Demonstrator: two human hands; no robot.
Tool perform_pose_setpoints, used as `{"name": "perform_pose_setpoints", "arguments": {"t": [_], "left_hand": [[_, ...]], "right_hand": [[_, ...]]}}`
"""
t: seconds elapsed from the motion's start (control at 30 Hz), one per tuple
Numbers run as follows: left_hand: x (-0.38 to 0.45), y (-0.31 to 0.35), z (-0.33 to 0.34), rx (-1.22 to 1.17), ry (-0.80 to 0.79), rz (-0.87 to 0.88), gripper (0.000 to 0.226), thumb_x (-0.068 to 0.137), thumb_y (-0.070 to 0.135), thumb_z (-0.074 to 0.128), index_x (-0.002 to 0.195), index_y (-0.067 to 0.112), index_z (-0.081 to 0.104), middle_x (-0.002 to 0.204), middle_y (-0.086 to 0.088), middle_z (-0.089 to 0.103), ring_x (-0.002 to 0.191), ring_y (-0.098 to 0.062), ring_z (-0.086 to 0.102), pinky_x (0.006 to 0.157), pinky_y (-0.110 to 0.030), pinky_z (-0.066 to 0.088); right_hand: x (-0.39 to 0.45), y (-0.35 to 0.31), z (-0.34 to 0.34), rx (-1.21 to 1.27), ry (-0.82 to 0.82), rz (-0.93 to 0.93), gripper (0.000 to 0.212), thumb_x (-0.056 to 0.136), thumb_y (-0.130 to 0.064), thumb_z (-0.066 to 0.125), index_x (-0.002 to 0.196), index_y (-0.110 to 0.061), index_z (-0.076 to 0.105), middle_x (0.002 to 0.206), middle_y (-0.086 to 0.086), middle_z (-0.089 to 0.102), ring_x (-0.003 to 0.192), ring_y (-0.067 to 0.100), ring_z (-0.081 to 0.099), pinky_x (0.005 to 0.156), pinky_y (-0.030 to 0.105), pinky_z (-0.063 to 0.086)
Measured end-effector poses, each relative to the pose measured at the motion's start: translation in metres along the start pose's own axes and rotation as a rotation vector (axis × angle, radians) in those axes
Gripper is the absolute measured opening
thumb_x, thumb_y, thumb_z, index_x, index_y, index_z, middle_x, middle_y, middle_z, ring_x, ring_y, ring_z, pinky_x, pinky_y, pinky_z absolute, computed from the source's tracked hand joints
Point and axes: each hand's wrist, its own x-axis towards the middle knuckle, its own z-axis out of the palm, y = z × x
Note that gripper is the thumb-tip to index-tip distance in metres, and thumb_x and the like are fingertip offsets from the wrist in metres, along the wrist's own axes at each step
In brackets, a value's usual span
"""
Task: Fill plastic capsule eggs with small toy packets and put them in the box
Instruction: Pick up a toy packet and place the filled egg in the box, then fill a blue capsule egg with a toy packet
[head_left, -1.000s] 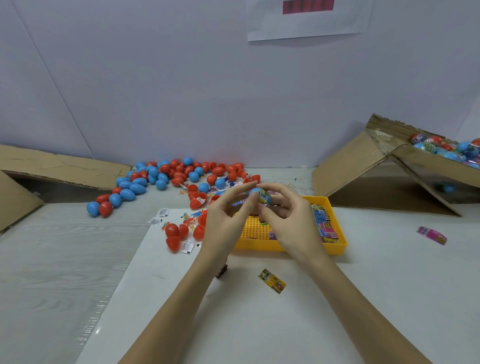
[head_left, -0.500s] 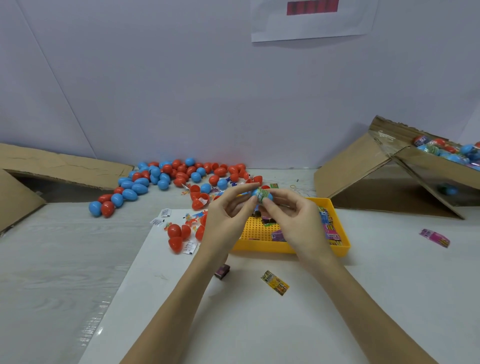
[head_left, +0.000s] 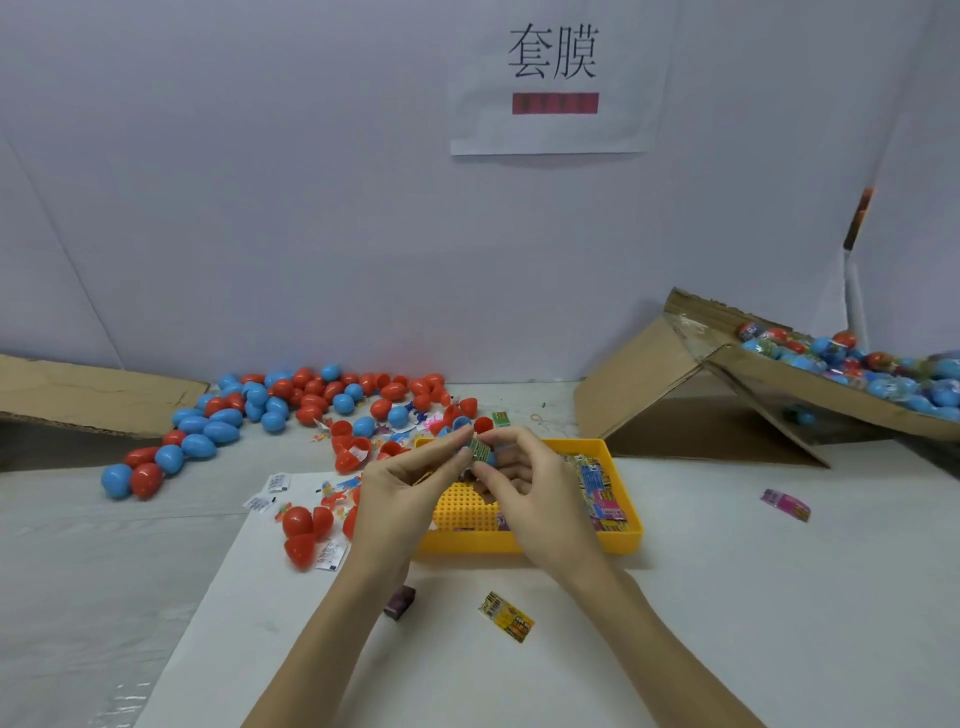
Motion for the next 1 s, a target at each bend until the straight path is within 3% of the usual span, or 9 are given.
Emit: {"name": "perform_pose_setpoints", "arguments": {"t": [0.2, 0.33, 0.4, 0.53, 0.57, 0.67, 0.87, 1.0], "left_hand": [[0.0, 0.002, 0.0, 0.128, 0.066, 0.092, 0.027, 0.084, 0.025, 0.075, 0.111, 0.023, 0.079, 0.104, 0.01, 0.078, 0.103, -0.006, 0.072, 0.089, -0.021, 0.058], [-0.002, -0.001, 0.007, 0.335, 0.157, 0.194, 0.032, 0.095, 0.022, 0.069, 0.126, 0.026, 0.072, 0.112, 0.013, 0.075, 0.101, -0.005, 0.071, 0.085, -0.022, 0.058], [-0.002, -0.005, 0.004, 0.546, 0.189, 0.265, 0.035, 0.096, 0.023, 0.069, 0.131, 0.023, 0.069, 0.122, 0.013, 0.07, 0.11, -0.003, 0.066, 0.092, -0.023, 0.055], [-0.001, -0.015, -0.003, 0.935, 0.075, 0.316, 0.026, 0.097, 0.019, 0.068, 0.123, 0.019, 0.073, 0.133, 0.004, 0.065, 0.125, -0.014, 0.055, 0.102, -0.031, 0.049], [0.0, -0.018, -0.003, 0.958, 0.055, 0.29, 0.025, 0.098, 0.02, 0.067, 0.122, 0.019, 0.074, 0.133, 0.004, 0.064, 0.126, -0.015, 0.054, 0.101, -0.03, 0.048], [0.003, -0.023, -0.003, 0.948, 0.051, 0.237, 0.023, 0.099, 0.024, 0.066, 0.119, 0.02, 0.075, 0.133, 0.005, 0.061, 0.125, -0.013, 0.051, 0.098, -0.025, 0.044], [0.004, -0.025, -0.007, 0.977, 0.03, 0.218, 0.022, 0.098, 0.025, 0.066, 0.117, 0.02, 0.076, 0.132, 0.005, 0.06, 0.125, -0.013, 0.05, 0.098, -0.022, 0.04], [0.003, -0.024, -0.01, 0.962, 0.043, 0.196, 0.023, 0.099, 0.024, 0.064, 0.118, 0.016, 0.075, 0.13, 0.004, 0.061, 0.123, -0.011, 0.05, 0.098, -0.02, 0.038]], "right_hand": [[0.01, -0.007, -0.011, -0.095, -0.119, 0.0, 0.024, 0.097, -0.024, 0.071, 0.121, -0.021, 0.065, 0.092, -0.005, 0.073, 0.083, 0.009, 0.074, 0.073, 0.031, 0.064], [0.033, -0.011, -0.025, -0.055, -0.152, 0.073, 0.022, 0.1, -0.019, 0.068, 0.122, -0.015, 0.067, 0.09, 0.004, 0.075, 0.077, 0.014, 0.075, 0.07, 0.026, 0.062], [0.051, -0.013, -0.042, 0.134, -0.051, 0.15, 0.025, 0.101, -0.018, 0.064, 0.124, -0.009, 0.066, 0.093, 0.007, 0.077, 0.08, 0.016, 0.075, 0.073, 0.026, 0.061], [0.098, -0.022, -0.101, 1.037, 0.364, 0.282, 0.024, 0.106, -0.014, 0.052, 0.124, 0.0, 0.06, 0.105, 0.018, 0.073, 0.093, 0.023, 0.074, 0.078, 0.029, 0.061], [0.107, -0.022, -0.113, 1.142, 0.434, 0.307, 0.026, 0.107, -0.016, 0.051, 0.127, 0.0, 0.054, 0.112, 0.021, 0.071, 0.099, 0.026, 0.073, 0.081, 0.031, 0.061], [0.109, -0.014, -0.12, 0.994, 0.379, 0.383, 0.023, 0.107, -0.011, 0.05, 0.125, 0.004, 0.053, 0.122, 0.026, 0.069, 0.109, 0.029, 0.073, 0.089, 0.034, 0.06], [0.055, 0.0, -0.057, 0.765, -0.002, 0.447, 0.024, 0.106, -0.007, 0.05, 0.12, 0.003, 0.066, 0.107, 0.017, 0.077, 0.095, 0.023, 0.077, 0.077, 0.026, 0.061], [0.034, 0.01, -0.019, 0.56, -0.094, 0.399, 0.023, 0.108, -0.01, 0.05, 0.113, -0.002, 0.071, 0.097, 0.015, 0.079, 0.089, 0.023, 0.078, 0.074, 0.026, 0.061]]}}
